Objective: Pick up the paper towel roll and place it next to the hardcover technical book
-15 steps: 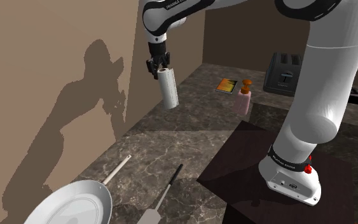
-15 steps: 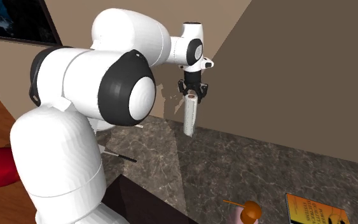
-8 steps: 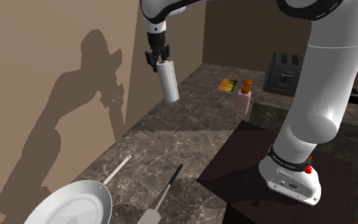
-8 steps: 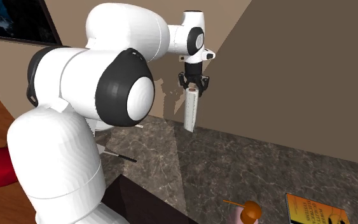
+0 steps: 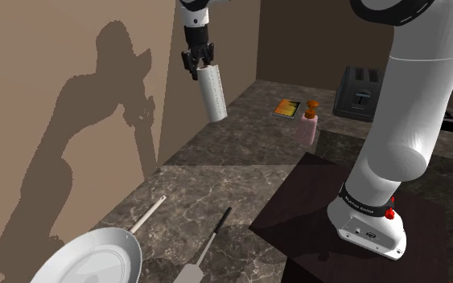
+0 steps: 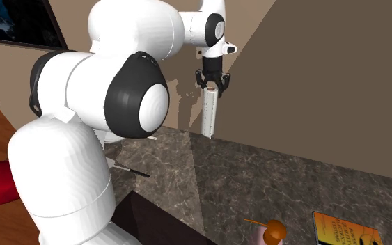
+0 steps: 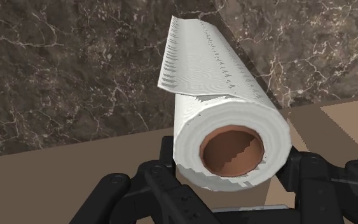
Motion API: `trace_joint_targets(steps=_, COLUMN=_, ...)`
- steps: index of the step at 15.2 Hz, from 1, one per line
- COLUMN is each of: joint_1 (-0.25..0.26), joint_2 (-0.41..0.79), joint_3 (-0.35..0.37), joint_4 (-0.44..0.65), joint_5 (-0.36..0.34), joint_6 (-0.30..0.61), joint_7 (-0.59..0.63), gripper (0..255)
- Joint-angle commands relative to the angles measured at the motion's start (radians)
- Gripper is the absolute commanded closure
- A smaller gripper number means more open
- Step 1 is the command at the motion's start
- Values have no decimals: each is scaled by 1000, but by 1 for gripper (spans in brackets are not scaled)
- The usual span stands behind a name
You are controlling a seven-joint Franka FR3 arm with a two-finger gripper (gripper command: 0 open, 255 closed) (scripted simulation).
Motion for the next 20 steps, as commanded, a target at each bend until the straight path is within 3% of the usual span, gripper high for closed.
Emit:
trace_joint_targets(steps=1, joint_1=0, joint_2=0, joint_3=0, joint_4=27, joint_5=0, joint_6=-27, joint_7=-1, gripper=255)
trace_joint_targets(steps=15, joint_1=4, joint_2=47, joint_3=1, joint_4=278, joint_5=-1, joint_6=-232, joint_7=-9, gripper=255)
trace_joint_targets(steps=20, joint_1=-61, joint_2=-48, joint_3=-41, joint_4=105, joint_5=11, joint_6=-148, joint_7=-111, gripper=255)
